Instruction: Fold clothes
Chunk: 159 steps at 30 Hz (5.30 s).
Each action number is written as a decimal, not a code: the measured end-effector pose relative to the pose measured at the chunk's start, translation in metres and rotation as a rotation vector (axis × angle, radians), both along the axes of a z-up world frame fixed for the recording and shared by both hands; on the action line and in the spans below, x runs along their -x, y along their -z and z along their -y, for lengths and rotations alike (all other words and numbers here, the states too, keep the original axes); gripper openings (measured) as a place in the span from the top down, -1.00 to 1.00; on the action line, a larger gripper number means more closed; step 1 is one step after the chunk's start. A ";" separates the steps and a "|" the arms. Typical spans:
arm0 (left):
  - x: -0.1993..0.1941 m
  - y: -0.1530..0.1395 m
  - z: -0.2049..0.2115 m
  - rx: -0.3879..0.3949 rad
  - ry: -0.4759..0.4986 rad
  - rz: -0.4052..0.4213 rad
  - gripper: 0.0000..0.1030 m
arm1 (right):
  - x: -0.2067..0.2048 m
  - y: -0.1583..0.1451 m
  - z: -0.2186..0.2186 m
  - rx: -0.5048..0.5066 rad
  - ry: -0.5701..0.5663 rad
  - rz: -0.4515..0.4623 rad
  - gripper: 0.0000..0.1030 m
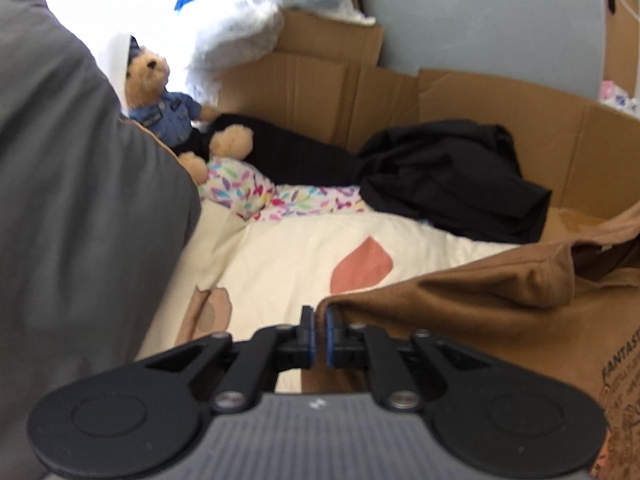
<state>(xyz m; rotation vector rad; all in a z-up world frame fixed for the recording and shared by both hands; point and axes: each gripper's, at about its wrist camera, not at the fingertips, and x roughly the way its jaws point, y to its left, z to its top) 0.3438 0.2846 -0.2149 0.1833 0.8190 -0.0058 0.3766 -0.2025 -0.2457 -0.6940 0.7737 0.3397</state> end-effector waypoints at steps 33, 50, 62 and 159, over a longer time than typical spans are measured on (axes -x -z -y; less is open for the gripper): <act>-0.038 0.075 0.022 -0.164 0.082 -0.061 0.57 | -0.061 0.085 -0.004 -0.037 0.108 -0.160 0.07; -0.052 0.056 0.075 -0.116 0.262 -0.044 0.23 | -0.058 0.048 -0.055 -0.150 -0.095 -0.164 0.07; -0.075 0.081 0.097 -0.117 0.333 -0.043 0.23 | -0.075 0.073 -0.110 -0.165 -0.213 -0.191 0.09; -0.077 0.099 0.235 0.009 0.284 -0.092 0.42 | 0.000 0.086 0.130 -0.473 0.400 -0.178 0.06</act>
